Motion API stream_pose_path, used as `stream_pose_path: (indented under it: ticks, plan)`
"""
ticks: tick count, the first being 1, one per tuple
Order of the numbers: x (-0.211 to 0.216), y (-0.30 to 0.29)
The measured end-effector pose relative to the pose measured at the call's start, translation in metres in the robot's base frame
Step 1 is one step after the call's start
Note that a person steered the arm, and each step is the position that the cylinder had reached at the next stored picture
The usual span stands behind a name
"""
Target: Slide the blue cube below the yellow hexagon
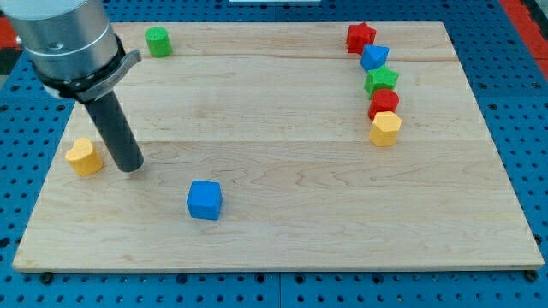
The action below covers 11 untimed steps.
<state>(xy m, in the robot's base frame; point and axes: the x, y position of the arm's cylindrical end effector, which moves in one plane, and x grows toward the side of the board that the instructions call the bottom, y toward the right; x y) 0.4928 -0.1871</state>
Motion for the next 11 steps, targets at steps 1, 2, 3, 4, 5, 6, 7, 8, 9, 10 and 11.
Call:
stream_pose_path:
  ticks: [1,2,3,4,5,6,7,8,9,10,11]
  plan:
    - [0.004,0.028]
    - [0.021,0.052]
    - [0.042,0.057]
    - [0.051,0.087]
    - [0.058,0.124]
    - [0.06,0.152]
    - [0.06,0.187]
    - [0.062,0.22]
    - [0.062,0.229]
    - [0.062,0.231]
    - [0.061,0.241]
